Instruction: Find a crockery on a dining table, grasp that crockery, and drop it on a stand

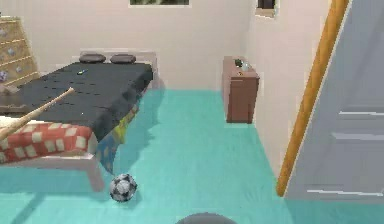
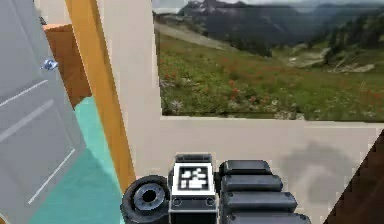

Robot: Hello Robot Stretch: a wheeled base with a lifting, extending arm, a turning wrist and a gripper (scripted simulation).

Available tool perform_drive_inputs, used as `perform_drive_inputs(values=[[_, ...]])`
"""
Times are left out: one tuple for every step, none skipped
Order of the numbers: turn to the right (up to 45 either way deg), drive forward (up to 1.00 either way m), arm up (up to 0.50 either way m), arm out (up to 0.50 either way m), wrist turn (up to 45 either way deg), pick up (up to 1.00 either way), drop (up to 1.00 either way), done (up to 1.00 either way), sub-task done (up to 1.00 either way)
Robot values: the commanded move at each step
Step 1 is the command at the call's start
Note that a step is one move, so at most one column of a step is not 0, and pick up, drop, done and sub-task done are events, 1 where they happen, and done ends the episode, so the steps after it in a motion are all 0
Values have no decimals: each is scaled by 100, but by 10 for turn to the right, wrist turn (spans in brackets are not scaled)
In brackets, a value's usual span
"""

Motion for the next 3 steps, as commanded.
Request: perform_drive_inputs(values=[[0, 100, 0, 0, 0, 0, 0, 0, 0], [60, 0, 0, 0, 0, 0, 0, 0, 0], [0, 60, 0, 0, 0, 0, 0, 0, 0]])
